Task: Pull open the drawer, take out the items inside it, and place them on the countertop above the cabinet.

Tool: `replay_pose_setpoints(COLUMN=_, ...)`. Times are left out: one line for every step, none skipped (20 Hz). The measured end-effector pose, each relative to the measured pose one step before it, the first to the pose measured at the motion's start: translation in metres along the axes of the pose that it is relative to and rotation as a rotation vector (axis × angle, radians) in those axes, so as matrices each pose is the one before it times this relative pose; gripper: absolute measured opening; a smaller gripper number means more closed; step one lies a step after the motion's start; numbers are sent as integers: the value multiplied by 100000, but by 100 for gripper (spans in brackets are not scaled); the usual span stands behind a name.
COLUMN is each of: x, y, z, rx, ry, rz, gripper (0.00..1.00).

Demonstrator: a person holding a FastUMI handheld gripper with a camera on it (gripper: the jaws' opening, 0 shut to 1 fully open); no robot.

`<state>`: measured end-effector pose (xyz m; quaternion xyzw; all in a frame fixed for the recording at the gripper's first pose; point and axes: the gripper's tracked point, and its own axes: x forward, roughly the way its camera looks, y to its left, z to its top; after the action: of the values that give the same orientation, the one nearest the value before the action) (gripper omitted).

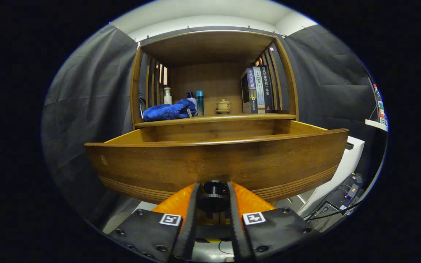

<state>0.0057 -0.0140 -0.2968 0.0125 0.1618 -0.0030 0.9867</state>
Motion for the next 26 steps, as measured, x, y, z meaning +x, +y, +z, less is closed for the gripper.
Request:
replay_pose_setpoints(x=103, y=77, z=-7, rx=39, ry=58, rz=40, gripper=53)
replay_pose_setpoints(x=-73, y=115, z=-27, rx=-495, ry=677, rz=222, gripper=57)
replay_pose_setpoints(x=132, y=274, z=-267, rx=-568, ry=1627, rz=595, gripper=61)
replay_pose_setpoints(x=-174, y=466, z=-141, rx=-576, ry=1316, rz=1042, gripper=65)
replay_pose_setpoints(x=-182, y=508, z=100, rx=-427, ry=583, rz=1161, gripper=70)
replay_pose_setpoints(x=-296, y=349, z=222, rx=30, ry=-8, rz=1212, gripper=74)
replay_pose_setpoints(x=-380, y=322, z=386, rx=764, ry=20, rz=750, gripper=78)
replay_pose_setpoints(x=-863, y=95, z=468, rx=1604, ry=-275, rz=-158, gripper=82)
replay_pose_setpoints(x=-899, y=215, z=1050, rx=1938, ry=-1177, rz=745, gripper=87)
replay_pose_setpoints(x=-694, y=276, z=1850, rx=1155, ry=-2218, rz=906, gripper=91)
replay_pose_setpoints(x=-427, y=5, z=2658, rx=168, ry=-3253, rz=405, gripper=95)
replay_pose_setpoints(x=-5, y=-3, z=3289, rx=-862, ry=-3431, rz=1026, gripper=100)
replay_pose_setpoints(x=794, y=-149, z=3246, rx=-1358, ry=-1732, rz=675, gripper=100)
replay_pose_setpoints(x=1144, y=-19, z=2994, rx=-1118, ry=-1239, rz=1116, gripper=100)
replay_pose_setpoints(x=1552, y=-157, z=2577, rx=-821, ry=-473, rz=359, gripper=100)
replay_pose_setpoints(x=2065, y=365, z=2088, rx=-760, ry=1023, rz=206, gripper=100)
replay_pose_setpoints(x=1963, y=-1186, z=1085, rx=-1803, ry=2431, rz=-1636, gripper=100)
replay_pose_setpoints(x=2149, y=54, z=1012, rx=-2465, ry=2545, rz=-1576, gripper=100)
replay_pose_setpoints(x=1972, y=-380, z=625, rx=-2229, ry=2526, rz=-2026, gripper=100)
replay_pose_setpoints(x=2204, y=-668, z=-167, rx=-2487, ry=3020, rz=-2117, gripper=100)
replay_pose_setpoints(x=1740, y=276, z=-1052, rx=-1336, ry=5337, rz=-1001, gripper=100)
replay_pose_setpoints(x=1740, y=754, z=-1656, rx=679, ry=7952, rz=1073, gripper=100)
replay_pose_setpoints(x=1953, y=1064, z=-1970, rx=2637, ry=8106, rz=1998, gripper=100)
replay_pose_setpoints(x=1639, y=667, z=-1962, rx=2994, ry=8180, rz=1353, gripper=100)
replay_pose_setpoints(x=1497, y=120, z=-1832, rx=2149, ry=8169, rz=701, gripper=100)
replay_pose_setpoints(x=918, y=-28, z=-1863, rx=1571, ry=7251, rz=-86, gripper=99)
